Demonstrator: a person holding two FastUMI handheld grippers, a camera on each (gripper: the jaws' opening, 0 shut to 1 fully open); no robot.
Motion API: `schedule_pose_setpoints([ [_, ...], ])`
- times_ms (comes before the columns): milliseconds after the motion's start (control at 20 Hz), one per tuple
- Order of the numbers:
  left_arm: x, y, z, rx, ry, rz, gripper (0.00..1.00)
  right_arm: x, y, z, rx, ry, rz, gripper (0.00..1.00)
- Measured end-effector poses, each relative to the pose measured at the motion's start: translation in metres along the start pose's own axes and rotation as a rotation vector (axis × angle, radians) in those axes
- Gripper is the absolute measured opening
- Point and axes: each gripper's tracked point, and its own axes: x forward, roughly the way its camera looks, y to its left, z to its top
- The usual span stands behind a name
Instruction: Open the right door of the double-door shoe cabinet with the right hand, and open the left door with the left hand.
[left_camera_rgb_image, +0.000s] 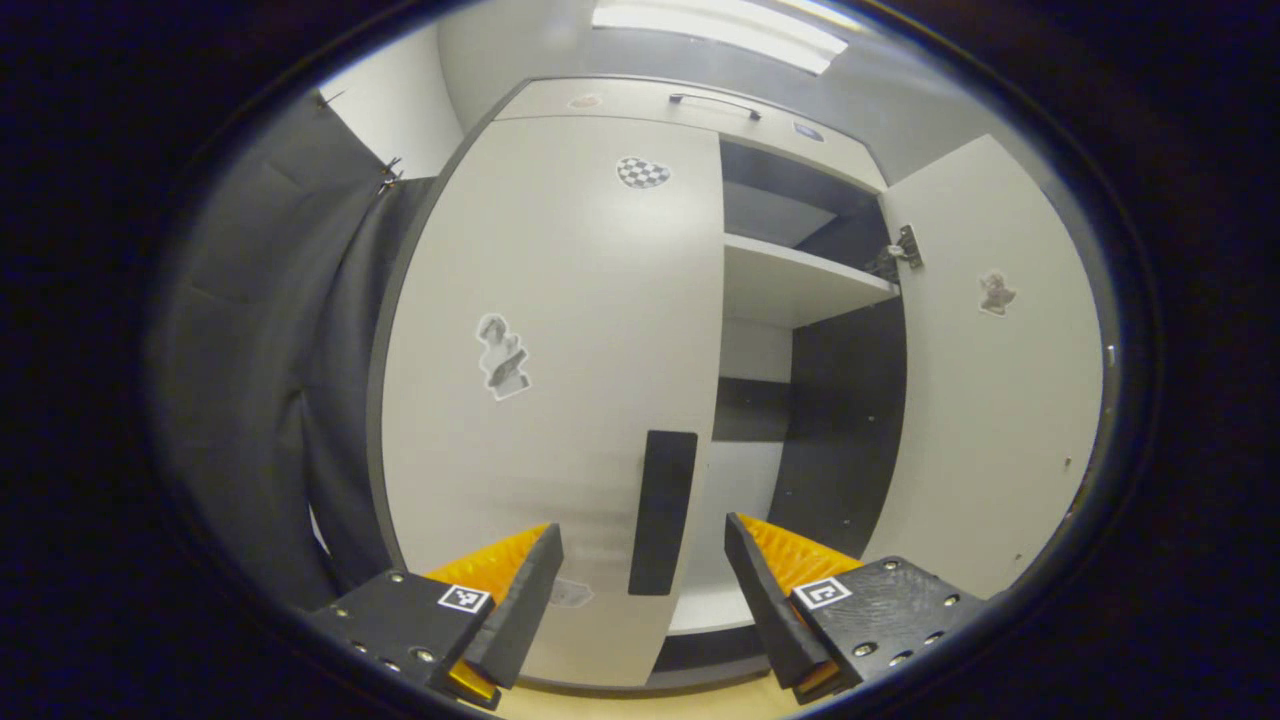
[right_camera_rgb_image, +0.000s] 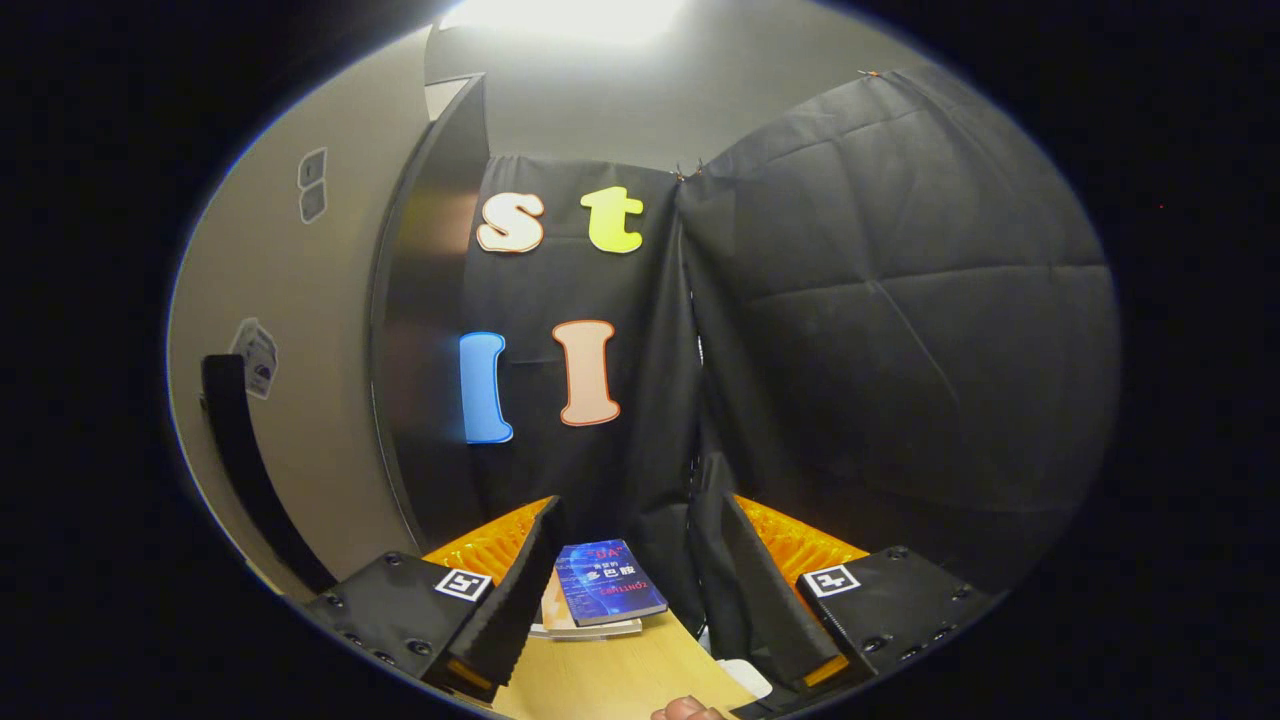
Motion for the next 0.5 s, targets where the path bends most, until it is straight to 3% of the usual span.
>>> schedule_pose_setpoints([
  [250, 0.025, -0.005, -0.003, 0.047, 0.004, 0.057, 0.95, 0.027, -0.007, -0.015, -0.024, 0.025, 0.03, 0.97],
  [450, 0.046, -0.006, -0.003, 0.012, -0.009, 0.078, 0.72, 0.046, -0.01, -0.016, -0.011, 0.034, 0.053, 0.97],
  [500, 0.047, -0.004, -0.004, -0.004, -0.011, 0.084, 0.71, 0.051, -0.01, -0.017, -0.006, 0.036, 0.058, 0.97],
])
